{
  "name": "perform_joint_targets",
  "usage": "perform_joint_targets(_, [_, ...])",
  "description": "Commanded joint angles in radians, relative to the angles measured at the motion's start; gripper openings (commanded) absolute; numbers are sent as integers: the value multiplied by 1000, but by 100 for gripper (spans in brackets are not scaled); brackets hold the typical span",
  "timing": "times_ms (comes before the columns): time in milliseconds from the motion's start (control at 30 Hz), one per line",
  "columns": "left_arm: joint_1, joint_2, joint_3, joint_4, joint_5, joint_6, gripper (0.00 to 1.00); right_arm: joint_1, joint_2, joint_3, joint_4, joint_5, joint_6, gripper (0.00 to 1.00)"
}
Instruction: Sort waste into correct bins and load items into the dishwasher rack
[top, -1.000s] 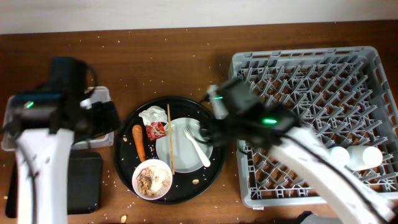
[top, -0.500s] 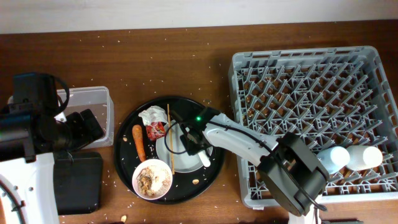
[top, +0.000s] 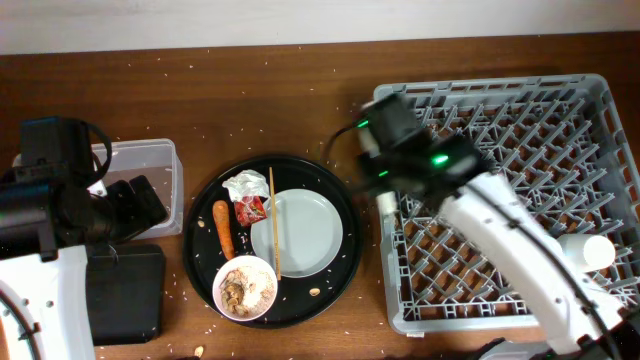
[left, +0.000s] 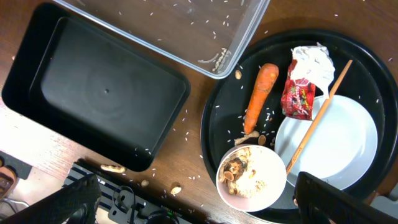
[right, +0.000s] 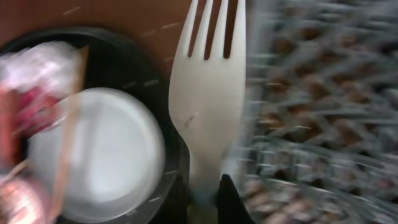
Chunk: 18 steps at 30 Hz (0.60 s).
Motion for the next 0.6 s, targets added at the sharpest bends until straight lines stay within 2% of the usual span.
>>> perform_joint_targets(0, [4,-12,10,-1,-10,-6,99,-100,79,-69,-14,35,-60,4])
perform_joint_targets(67, [4,-12,10,0,-10,-6,99,-113,159,-106,-14,32,-60,4])
perform_joint_targets(100, [4,-12,10,0,-10,-6,99,-111,184,-106,-13,31,-60,22])
perform_joint_targets(133, [4,-12,10,-1,-10,-6,99,-111,200,-105,-5,31,-60,57])
perform_joint_targets(167, [4,-12,10,-1,-10,-6,99,-104,191,-95,-5,14,-60,60])
perform_joint_targets(267, [4,-12,10,-1,-10,-6,99,27,103,-52,67,-116,-48,62])
perform_joint_targets(333, [4,-12,10,-1,-7,-6,99,159,109,-55,150,-152,36,61])
perform_joint_targets(467, [4,-12,10,-1,-7,-6,99,331,288,-58,288,-151,290,60])
perform_joint_targets(567, [4,-12,10,-1,-8,-6,99,361,424,-58,396,-177,329,58])
